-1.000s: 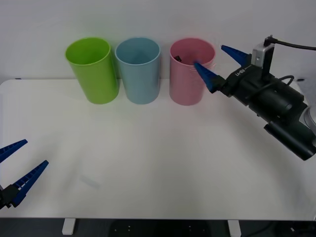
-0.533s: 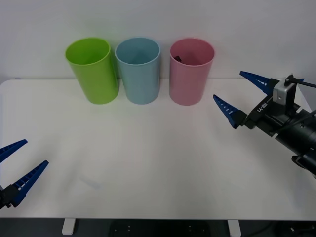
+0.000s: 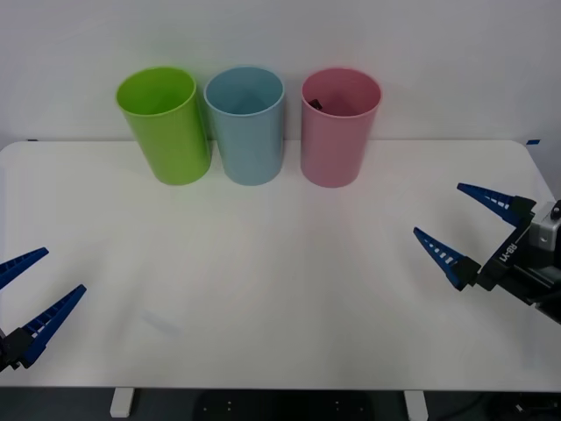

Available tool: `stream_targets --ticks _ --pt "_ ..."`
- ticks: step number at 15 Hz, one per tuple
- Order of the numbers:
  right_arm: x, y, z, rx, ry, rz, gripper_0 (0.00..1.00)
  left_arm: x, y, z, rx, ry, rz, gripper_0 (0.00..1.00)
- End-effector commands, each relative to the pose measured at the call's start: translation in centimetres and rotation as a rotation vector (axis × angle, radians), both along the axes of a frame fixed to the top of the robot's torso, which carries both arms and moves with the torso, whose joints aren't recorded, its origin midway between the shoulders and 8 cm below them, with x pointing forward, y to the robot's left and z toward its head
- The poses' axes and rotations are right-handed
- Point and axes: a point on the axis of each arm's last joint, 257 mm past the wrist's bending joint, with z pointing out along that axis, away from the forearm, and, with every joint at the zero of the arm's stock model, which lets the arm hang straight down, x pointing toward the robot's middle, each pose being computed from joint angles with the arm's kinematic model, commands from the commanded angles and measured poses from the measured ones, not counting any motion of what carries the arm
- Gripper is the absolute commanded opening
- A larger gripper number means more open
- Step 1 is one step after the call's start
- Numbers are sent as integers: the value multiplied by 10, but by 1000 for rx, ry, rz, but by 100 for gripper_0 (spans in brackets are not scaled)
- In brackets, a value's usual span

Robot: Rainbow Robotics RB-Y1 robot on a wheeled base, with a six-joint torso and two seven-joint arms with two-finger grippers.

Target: Grasp the object on the table and drop it into the matching bin: aluminum can to the light blue bin, PET bottle to the pink bin.

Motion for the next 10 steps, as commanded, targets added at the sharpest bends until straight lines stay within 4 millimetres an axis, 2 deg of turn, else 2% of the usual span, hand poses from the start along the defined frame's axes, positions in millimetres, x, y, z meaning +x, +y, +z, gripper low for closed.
stream_targets --ticks 1,10 --pt "-10 -8 -10 19 30 -13 100 0 0 0 0 0 0 100" --pt "-31 -14 -27 50 77 -14 100 0 0 0 0 0 0 100"
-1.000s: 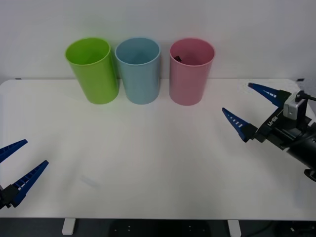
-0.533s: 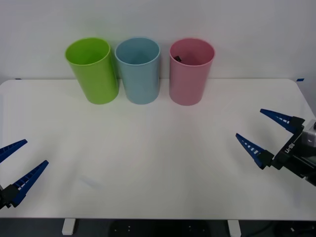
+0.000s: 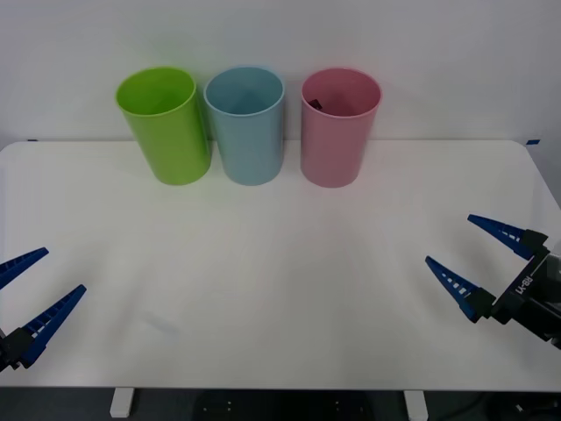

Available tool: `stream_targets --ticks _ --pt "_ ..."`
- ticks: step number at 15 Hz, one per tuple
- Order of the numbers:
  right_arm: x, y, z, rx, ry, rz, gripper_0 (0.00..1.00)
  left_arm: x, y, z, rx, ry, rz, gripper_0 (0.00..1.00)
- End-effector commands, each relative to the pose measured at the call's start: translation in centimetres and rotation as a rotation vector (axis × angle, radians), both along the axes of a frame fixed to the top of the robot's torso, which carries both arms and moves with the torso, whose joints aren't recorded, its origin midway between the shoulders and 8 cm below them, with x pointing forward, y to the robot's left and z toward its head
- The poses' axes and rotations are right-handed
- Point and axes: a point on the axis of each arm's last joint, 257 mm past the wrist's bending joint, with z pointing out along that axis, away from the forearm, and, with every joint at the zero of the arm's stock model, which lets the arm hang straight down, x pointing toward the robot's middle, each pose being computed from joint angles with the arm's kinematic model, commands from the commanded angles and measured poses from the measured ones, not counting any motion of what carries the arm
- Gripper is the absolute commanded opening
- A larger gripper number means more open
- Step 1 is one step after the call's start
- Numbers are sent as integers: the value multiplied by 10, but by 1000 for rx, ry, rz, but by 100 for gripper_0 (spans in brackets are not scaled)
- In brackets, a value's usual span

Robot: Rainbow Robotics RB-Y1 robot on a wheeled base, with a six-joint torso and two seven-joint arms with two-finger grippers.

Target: Grasp the object on the table and drop it into the matching bin: aluminum can to the light blue bin, PET bottle to the pink bin.

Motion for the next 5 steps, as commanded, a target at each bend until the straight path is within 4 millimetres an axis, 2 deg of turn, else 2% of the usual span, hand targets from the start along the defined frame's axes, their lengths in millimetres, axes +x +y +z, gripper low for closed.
stream_targets --ticks 1,5 --pt "-3 0 -2 1 5 2 100 0 0 0 0 0 0 100" --pt "-5 -1 -5 2 13 0 100 0 0 0 0 0 0 100"
